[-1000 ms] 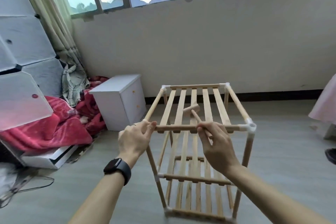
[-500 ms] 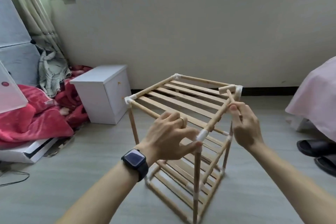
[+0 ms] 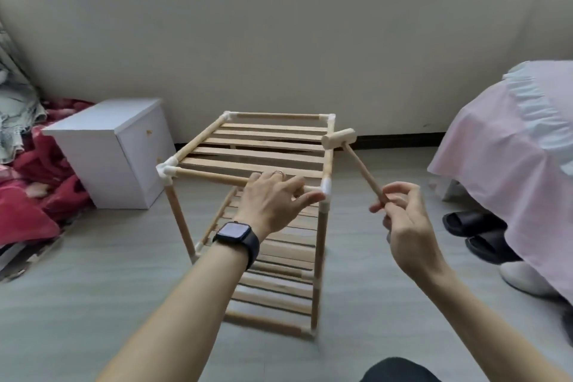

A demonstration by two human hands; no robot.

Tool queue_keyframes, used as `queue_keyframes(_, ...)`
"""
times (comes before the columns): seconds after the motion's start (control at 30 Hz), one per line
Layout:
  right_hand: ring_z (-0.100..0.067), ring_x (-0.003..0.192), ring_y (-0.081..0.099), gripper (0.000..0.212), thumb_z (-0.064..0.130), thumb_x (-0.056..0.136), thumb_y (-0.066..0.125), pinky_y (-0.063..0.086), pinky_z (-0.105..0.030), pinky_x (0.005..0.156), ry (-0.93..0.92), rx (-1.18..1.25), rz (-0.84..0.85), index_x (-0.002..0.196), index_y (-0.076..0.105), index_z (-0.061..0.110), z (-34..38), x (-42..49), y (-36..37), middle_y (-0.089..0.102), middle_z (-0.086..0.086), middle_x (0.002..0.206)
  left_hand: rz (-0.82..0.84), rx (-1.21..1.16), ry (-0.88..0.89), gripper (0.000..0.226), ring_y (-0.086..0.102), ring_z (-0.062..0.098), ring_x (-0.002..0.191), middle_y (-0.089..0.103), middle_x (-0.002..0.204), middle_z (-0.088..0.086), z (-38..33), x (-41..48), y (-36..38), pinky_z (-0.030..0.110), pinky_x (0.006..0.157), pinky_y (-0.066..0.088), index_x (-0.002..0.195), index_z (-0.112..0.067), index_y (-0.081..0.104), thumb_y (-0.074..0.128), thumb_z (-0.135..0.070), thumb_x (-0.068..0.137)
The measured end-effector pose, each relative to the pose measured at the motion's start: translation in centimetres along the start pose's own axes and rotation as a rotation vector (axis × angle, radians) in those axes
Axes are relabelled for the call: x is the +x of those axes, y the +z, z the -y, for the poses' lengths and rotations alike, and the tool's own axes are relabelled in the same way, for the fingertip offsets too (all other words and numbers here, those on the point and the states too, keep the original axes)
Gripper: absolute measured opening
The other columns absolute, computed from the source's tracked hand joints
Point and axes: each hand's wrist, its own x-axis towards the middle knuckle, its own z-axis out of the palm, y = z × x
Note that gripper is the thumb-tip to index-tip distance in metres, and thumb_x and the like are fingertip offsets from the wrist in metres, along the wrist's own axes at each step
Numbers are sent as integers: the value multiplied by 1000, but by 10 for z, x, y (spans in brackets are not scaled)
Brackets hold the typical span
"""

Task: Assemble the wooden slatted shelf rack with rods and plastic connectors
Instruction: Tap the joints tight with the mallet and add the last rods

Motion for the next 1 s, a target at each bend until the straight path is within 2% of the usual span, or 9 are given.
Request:
queue_keyframes(0.1, -10, 70, 57, 31, 55, 100, 29, 41, -33, 63, 60, -447, 49, 103, 56, 40, 6, 5, -30, 61, 6, 74, 38, 22, 17, 64, 51, 22, 101, 59, 106, -1, -11, 10, 6, 44, 92, 38, 114, -35, 48, 2, -73, 91)
queue_keyframes(0.23, -8, 54, 52, 21, 39, 106, 42, 36, -34, 54, -14, -608, 120, 102, 61, 32, 21, 10, -58, 60, 14, 61, 73, -49, 50, 60, 48, 25, 106, 57, 116, 1, -9, 14, 5, 45, 94, 34, 123, -37, 43, 0, -66, 94)
queue_keyframes(0.33, -7, 58, 54, 9, 32, 104, 49, 40, -36, 56, -77, -672, 158, 100, 56, 33, 33, 7, -61, 60, 9, 63, 93, -56, 60, 63, 48, 27, 111, 55, 119, 1, -8, 12, 5, 46, 97, 31, 124, -38, 41, -4, -66, 90)
queue_keyframes(0.43, -7, 64, 58, 12, 35, 103, 50, 41, -28, 56, -191, -807, 123, 101, 62, 34, 43, 3, -59, 62, 13, 63, 50, -68, 62, 53, 48, 27, 109, 57, 120, 0, -10, 10, 9, 46, 98, 29, 123, -35, 43, 7, -63, 97)
queue_keyframes(0.53, -13, 66, 57, 24, 39, 104, 48, 43, -35, 60, -270, -899, 139, 107, 70, 30, 48, -1, -55, 58, 15, 65, 41, -93, 63, 43, 48, 27, 110, 58, 122, 0, -8, 9, 11, 44, 100, 26, 123, -32, 46, 18, -58, 103)
queue_keyframes(0.6, -18, 64, 55, 26, 38, 104, 47, 40, -35, 59, -267, -919, 188, 108, 71, 29, 52, 0, -53, 54, 14, 61, 48, -80, 62, 42, 47, 26, 110, 57, 122, 1, -7, 8, 10, 44, 100, 26, 121, -30, 47, 19, -57, 104)
queue_keyframes(0.8, -7, 57, 51, 28, 36, 105, 47, 31, -21, 51, -156, -922, 236, 102, 73, 26, 65, 12, -52, 53, 10, 54, 58, 31, 36, 43, 47, 26, 114, 54, 123, 2, -12, 7, 7, 43, 103, 30, 122, -26, 44, 17, -55, 105)
queue_keyframes(0.93, -4, 56, 55, 21, 35, 107, 46, 36, -16, 49, -303, -611, -71, 100, 65, 28, 70, 16, -52, 57, 21, 58, 50, 40, 36, 43, 48, 25, 112, 54, 122, 2, -12, 7, 8, 43, 101, 31, 122, -26, 43, 16, -55, 105)
queue_keyframes(1.0, -6, 53, 53, 20, 33, 108, 45, 37, -16, 50, -341, -624, -74, 99, 61, 26, 65, 16, -51, 56, 13, 56, 46, 44, 33, 44, 48, 25, 110, 54, 121, 1, -11, 9, 10, 43, 100, 32, 121, -27, 43, 15, -56, 104)
